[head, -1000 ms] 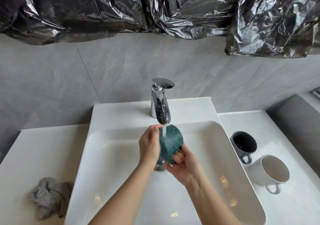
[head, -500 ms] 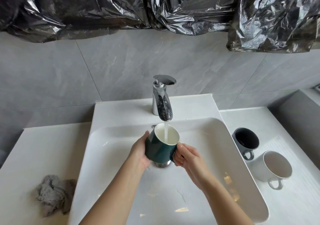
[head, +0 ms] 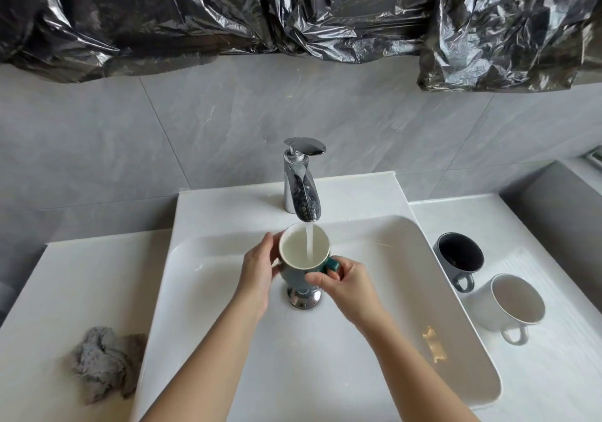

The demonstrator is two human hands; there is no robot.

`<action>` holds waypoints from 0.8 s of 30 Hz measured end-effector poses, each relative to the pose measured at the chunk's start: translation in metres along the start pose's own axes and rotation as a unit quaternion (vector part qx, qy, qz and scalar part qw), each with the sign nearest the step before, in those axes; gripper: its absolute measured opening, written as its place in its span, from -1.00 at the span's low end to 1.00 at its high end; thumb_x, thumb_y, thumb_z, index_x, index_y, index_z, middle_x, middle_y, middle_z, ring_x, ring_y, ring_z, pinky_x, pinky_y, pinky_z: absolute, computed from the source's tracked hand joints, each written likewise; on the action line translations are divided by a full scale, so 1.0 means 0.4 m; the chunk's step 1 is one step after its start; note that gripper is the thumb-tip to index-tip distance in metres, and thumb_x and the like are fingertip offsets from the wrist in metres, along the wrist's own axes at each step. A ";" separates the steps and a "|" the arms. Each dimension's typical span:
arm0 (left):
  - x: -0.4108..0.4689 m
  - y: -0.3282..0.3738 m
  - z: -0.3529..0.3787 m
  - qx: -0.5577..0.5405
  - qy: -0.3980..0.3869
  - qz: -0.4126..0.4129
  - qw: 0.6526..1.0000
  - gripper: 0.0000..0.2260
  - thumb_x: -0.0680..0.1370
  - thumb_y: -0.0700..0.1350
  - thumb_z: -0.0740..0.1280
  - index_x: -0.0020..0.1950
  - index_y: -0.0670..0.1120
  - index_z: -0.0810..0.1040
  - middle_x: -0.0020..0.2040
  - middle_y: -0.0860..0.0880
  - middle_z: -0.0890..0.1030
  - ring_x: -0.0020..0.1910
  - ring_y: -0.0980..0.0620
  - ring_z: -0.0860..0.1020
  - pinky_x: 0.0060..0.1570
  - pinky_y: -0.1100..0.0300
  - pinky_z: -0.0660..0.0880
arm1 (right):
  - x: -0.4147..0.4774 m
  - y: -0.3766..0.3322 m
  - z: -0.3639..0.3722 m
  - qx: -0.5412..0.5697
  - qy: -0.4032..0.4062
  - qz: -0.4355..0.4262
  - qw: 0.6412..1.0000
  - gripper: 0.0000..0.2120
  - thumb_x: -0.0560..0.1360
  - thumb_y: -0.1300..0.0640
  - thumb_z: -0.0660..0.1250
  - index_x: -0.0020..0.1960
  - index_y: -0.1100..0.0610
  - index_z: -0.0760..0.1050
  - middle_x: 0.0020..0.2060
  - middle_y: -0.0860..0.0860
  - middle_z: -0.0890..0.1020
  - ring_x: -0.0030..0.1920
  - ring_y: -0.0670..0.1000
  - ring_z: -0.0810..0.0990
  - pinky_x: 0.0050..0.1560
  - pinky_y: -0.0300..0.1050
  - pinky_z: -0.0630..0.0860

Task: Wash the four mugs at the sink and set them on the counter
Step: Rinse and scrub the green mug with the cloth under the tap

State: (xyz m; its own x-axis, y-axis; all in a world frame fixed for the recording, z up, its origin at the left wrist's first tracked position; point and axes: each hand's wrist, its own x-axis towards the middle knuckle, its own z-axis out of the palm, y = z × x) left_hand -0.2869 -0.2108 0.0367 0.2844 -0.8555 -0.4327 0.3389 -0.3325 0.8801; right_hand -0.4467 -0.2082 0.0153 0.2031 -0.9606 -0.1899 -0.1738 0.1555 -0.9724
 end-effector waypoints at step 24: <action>0.014 -0.012 -0.114 0.602 -0.154 0.574 0.534 -0.65 0.41 -0.28 0.11 -0.07 -0.06 0.67 0.21 -0.08 0.59 0.25 -0.03 0.52 0.25 -0.06 0.35 | -0.006 0.014 -0.049 -0.143 -0.015 -0.041 0.989 -0.56 0.35 0.21 0.57 -0.39 0.25 0.28 -0.56 -0.13 0.18 -0.45 -0.09 0.12 -0.41 -0.21 0.09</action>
State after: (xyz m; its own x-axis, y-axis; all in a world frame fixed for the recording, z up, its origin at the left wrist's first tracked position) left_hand -0.2459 -0.1960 0.0210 -0.5380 -0.7334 0.4155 -0.7749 0.6243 0.0986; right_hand -0.4671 -0.2095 0.0131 0.2555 -0.9594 -0.1195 -0.4200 0.0012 -0.9075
